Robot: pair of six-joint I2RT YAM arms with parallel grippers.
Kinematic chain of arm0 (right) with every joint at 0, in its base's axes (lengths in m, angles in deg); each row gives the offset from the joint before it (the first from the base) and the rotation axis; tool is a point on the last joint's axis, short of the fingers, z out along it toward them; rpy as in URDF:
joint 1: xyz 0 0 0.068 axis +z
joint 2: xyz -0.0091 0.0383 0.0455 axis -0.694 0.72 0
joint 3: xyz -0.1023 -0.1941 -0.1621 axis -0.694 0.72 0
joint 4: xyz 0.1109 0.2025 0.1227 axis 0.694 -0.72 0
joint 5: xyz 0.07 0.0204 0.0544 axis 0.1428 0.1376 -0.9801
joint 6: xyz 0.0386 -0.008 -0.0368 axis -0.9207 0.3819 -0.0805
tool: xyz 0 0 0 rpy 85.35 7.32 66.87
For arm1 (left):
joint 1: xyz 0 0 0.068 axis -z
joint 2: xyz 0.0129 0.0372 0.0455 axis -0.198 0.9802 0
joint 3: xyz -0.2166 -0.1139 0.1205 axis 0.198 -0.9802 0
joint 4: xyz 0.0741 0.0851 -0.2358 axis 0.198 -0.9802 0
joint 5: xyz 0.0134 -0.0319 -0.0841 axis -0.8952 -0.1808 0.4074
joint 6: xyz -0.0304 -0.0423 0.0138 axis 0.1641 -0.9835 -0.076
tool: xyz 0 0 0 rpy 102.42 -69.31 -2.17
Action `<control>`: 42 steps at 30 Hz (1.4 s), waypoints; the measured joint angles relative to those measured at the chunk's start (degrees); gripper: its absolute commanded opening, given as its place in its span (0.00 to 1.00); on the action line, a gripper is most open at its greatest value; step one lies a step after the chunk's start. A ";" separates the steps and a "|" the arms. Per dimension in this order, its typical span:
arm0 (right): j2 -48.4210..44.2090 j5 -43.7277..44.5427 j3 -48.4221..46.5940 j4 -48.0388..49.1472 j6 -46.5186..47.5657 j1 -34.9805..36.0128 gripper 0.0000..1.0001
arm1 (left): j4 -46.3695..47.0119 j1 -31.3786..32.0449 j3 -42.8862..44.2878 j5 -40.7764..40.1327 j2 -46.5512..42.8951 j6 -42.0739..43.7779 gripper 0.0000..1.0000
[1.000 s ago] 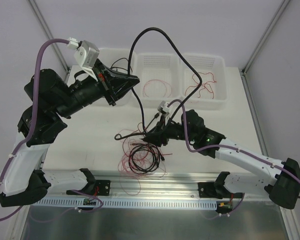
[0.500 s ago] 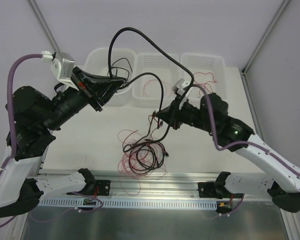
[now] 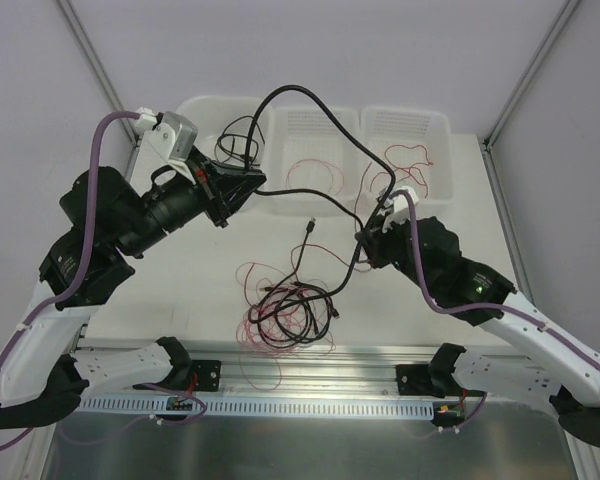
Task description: Untangle the cables
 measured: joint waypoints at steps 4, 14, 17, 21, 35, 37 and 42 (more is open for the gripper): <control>0.17 -2.93 1.92 -1.05 -1.38 -1.14 0.00 | -0.63 0.00 -1.29 0.02 0.13 0.02 0.00; 4.52 -18.23 -7.78 4.79 -3.41 -2.56 0.01 | 0.81 -0.02 -3.48 -0.17 -1.73 -0.04 0.00; 5.14 -18.60 -11.21 6.49 -3.23 -2.56 0.01 | 1.25 -0.02 -4.66 -0.90 -2.45 -0.07 0.00; 7.67 -18.82 -12.37 7.65 -3.50 -2.62 0.01 | 1.40 -0.02 -5.97 -1.40 -2.60 -0.07 0.00; 19.63 -18.86 1.75 4.04 -8.96 -3.80 0.40 | -0.17 -0.55 -15.63 -4.11 -2.86 -0.74 0.00; 18.99 -18.73 5.64 3.85 -9.01 -3.78 0.51 | -1.25 -1.70 -15.17 -5.11 -2.38 -0.72 0.00; 12.57 -17.25 13.25 0.57 -9.03 -3.76 0.77 | -3.87 -8.90 -10.29 -5.66 2.16 -1.03 0.00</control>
